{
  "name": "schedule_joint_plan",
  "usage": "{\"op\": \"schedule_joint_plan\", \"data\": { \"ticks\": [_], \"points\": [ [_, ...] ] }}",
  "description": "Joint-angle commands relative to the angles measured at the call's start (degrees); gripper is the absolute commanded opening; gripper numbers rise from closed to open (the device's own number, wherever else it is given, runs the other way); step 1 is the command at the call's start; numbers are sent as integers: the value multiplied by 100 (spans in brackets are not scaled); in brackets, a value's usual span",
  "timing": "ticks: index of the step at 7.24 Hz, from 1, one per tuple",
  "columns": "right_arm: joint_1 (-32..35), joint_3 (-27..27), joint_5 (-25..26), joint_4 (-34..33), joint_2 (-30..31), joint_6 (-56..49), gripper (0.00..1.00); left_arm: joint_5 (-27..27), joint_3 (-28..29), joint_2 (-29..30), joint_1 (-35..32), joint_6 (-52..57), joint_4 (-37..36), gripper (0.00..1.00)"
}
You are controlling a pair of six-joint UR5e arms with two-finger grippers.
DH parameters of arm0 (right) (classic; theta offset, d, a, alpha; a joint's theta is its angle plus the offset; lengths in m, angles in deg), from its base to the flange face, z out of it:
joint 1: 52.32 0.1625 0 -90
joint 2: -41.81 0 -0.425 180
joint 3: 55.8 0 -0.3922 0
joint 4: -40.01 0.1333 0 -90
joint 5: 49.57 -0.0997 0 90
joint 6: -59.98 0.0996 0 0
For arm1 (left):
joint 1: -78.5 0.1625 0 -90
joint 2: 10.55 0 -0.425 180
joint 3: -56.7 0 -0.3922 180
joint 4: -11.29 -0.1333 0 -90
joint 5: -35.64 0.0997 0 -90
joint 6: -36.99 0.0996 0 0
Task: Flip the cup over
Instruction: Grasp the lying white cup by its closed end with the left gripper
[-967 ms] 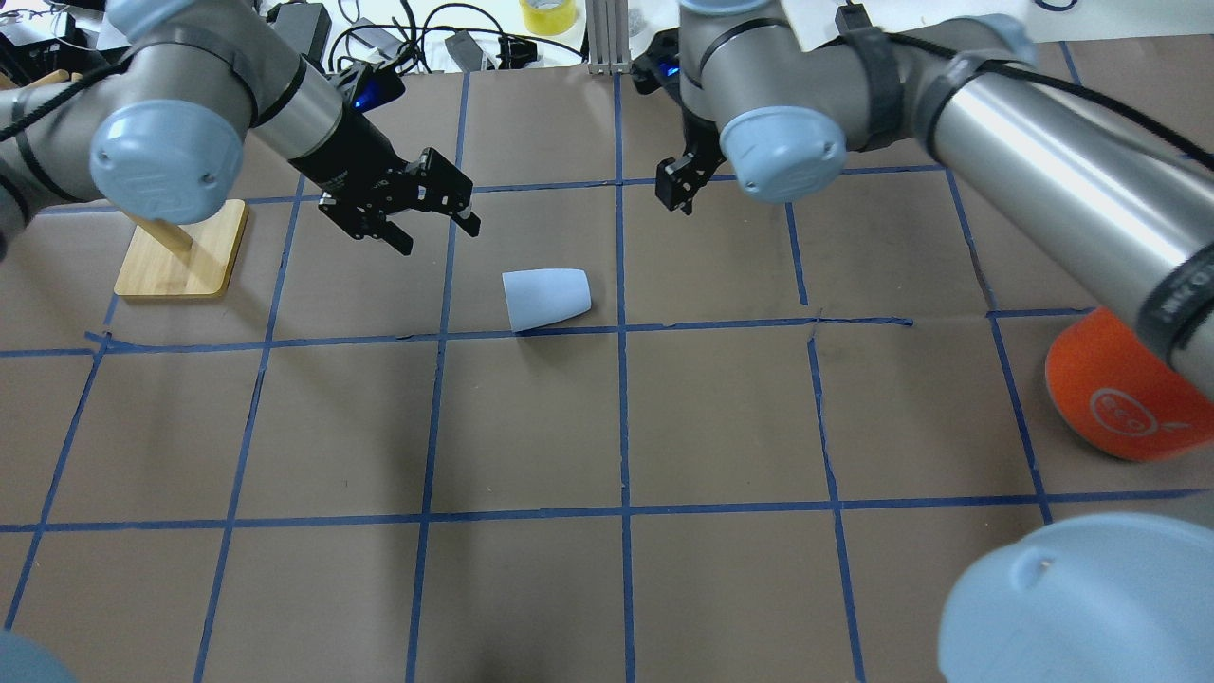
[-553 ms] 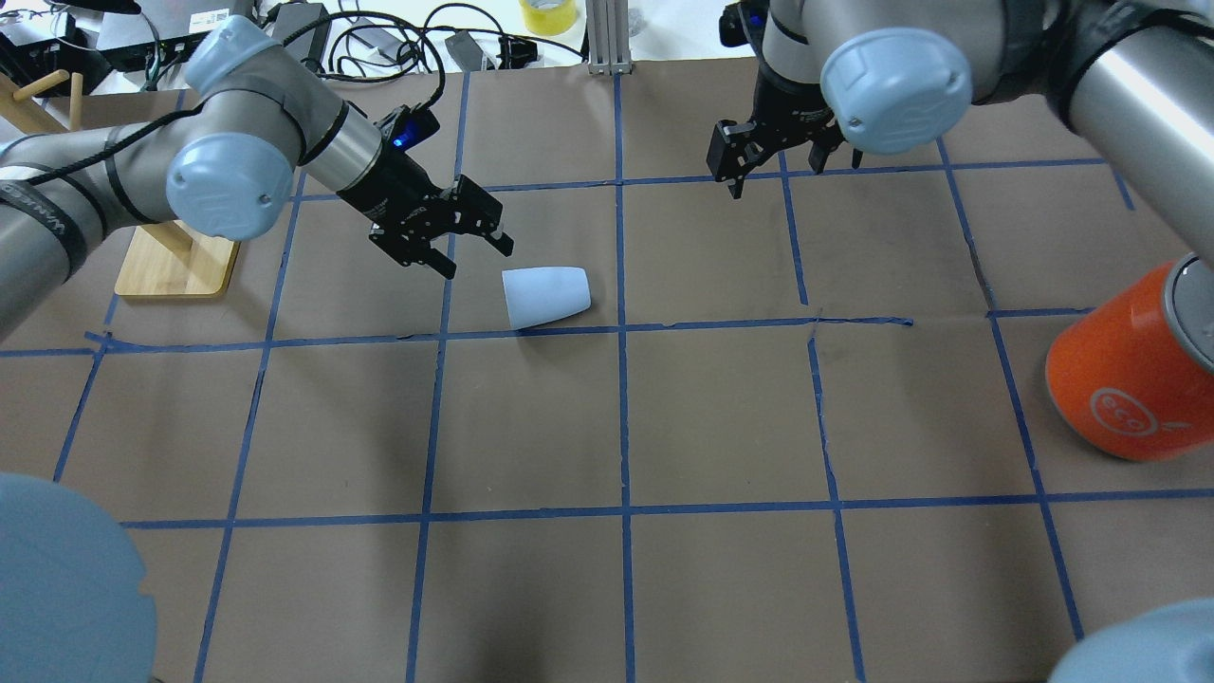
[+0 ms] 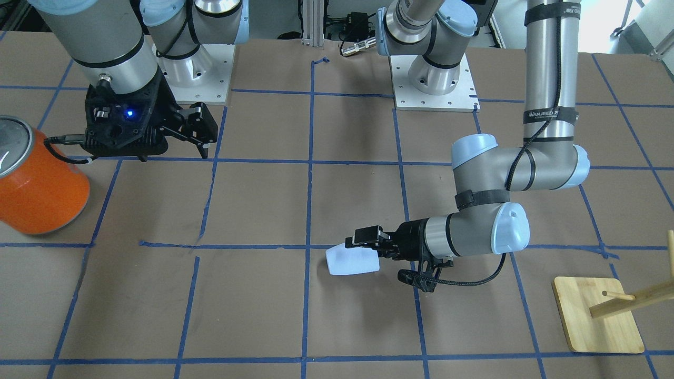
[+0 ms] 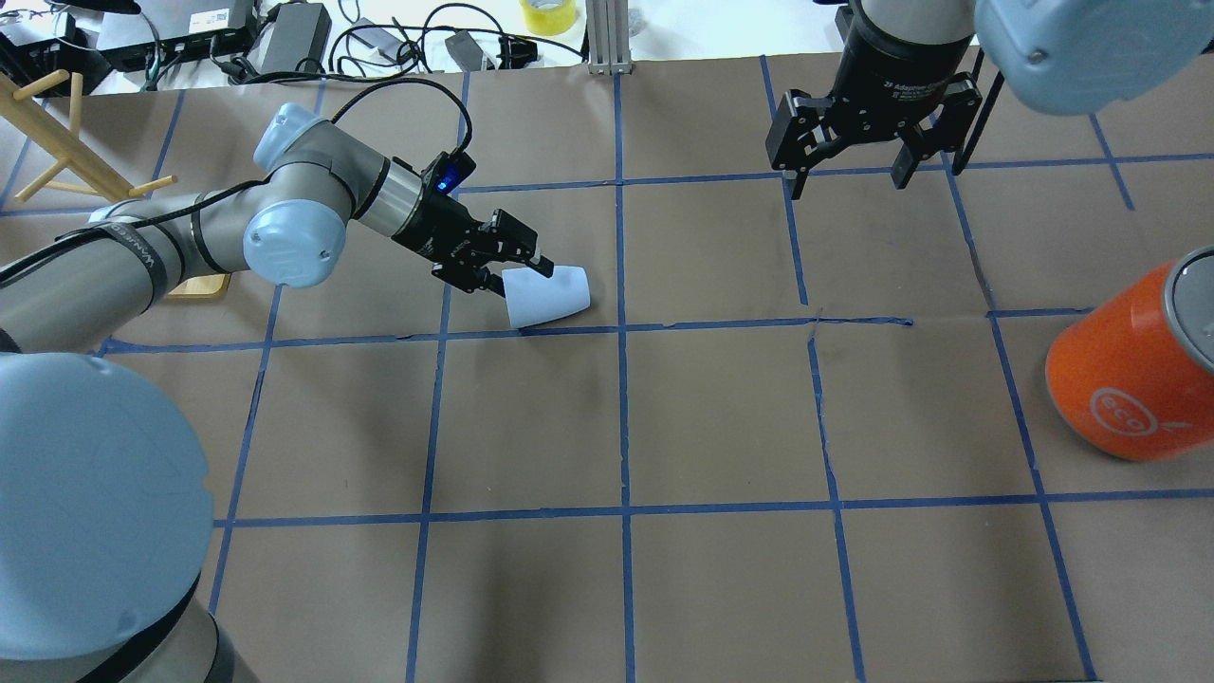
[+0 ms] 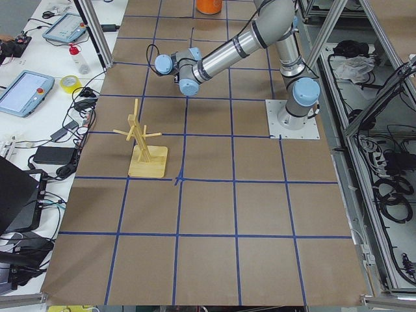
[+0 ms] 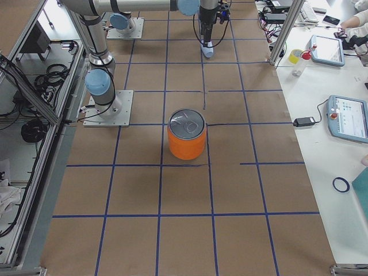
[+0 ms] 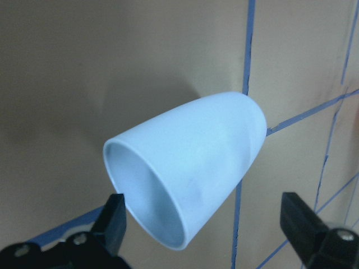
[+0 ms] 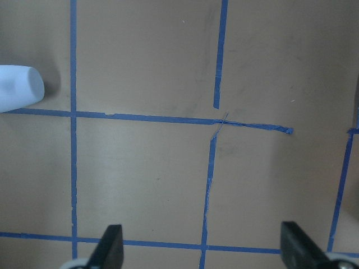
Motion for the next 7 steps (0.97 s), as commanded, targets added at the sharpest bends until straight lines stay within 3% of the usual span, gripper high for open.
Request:
{"op": "schedule_joint_plan", "data": {
  "ticks": [1, 2, 4, 7],
  "points": [
    [-63, 13, 22, -43, 8, 34, 100, -557, 1, 84, 0, -47, -9, 19],
    [-63, 13, 22, -60, -1, 51, 100, -559, 1, 84, 0, -125, -9, 0],
    [-97, 22, 48, -104, -70, 95, 100, -515, 18, 23, 0, -362, -9, 0],
    [-124, 13, -74, -42, -123, 148, 100, -410, 194, -380, -79, -2178, -483, 0]
  ]
}}
